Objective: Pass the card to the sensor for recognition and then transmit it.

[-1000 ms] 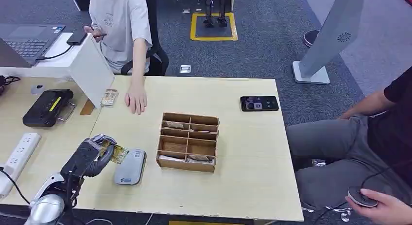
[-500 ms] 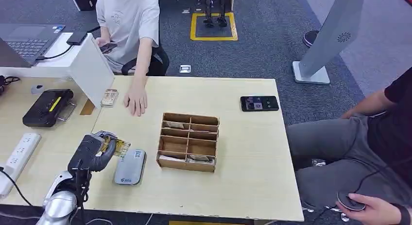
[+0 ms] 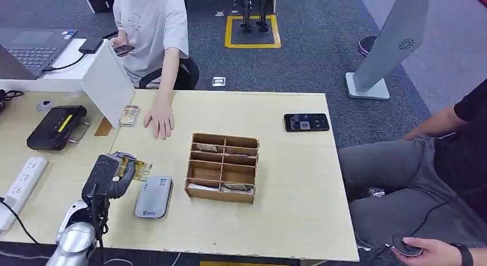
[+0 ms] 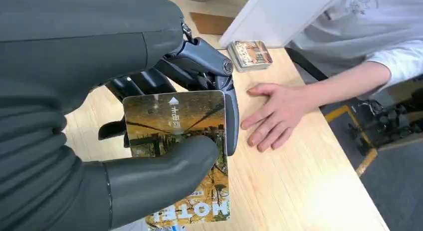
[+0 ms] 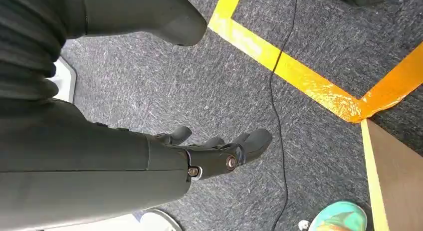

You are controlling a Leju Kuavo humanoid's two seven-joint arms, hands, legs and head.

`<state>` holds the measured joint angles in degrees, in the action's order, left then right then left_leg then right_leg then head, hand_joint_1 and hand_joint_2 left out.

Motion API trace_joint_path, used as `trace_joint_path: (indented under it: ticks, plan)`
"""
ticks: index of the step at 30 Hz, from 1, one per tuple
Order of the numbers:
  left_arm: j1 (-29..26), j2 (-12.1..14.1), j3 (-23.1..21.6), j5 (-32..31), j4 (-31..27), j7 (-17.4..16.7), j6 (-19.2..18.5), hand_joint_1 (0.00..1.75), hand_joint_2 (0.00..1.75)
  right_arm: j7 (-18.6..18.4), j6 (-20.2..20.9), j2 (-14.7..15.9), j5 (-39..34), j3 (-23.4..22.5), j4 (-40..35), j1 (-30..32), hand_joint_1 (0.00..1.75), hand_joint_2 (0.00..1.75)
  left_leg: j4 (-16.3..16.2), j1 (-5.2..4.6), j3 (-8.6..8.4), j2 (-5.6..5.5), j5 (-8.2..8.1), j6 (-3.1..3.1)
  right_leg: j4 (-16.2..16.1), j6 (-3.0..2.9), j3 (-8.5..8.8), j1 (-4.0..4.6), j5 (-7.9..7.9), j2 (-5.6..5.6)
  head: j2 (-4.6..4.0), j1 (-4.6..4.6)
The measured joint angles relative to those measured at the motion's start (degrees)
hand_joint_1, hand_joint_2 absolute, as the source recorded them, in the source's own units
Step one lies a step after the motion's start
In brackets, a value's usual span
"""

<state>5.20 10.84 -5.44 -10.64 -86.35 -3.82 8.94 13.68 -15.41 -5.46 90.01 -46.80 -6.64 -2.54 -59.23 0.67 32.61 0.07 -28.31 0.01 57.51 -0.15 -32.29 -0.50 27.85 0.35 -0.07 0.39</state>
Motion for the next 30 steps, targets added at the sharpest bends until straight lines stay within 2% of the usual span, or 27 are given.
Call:
trace_joint_path:
  ticks: [4,13,20,30]
  plan:
    - [0.19,-0.37,-0.07,0.15,2.08,0.02,0.76,1.75,1.75,-0.22,-0.09,-0.13,0.00,0.07,0.02,-0.03,0.00,1.75,0.00,0.00,0.00,0.00,0.00,0.00,0.00,0.00,0.00,0.00,0.00,0.00,0.00,0.00]
    - [-0.47,-2.25,-0.17,-1.94,7.62,0.72,5.04,1.75,1.75,0.02,-0.92,-0.33,0.00,0.04,0.09,-0.30,0.00,1.75,0.00,0.00,0.02,-0.01,0.00,0.00,0.00,0.01,0.00,0.00,0.01,0.00,0.00,0.00]
    - [-1.18,-2.82,-0.17,-1.97,11.05,0.76,5.62,1.75,1.75,-0.33,-1.14,-0.37,0.00,0.07,0.13,-0.31,0.00,1.75,0.00,0.00,0.01,-0.01,0.00,0.00,0.00,0.00,0.00,0.00,0.00,0.00,0.00,0.00]
    - [-1.89,-2.82,-0.17,-2.12,12.19,0.90,4.96,1.75,1.75,0.04,-1.79,-0.37,0.00,0.04,0.22,-0.23,0.00,1.75,0.00,0.00,0.02,-0.01,0.00,0.00,0.00,0.00,0.00,0.00,0.01,0.00,0.00,0.02]
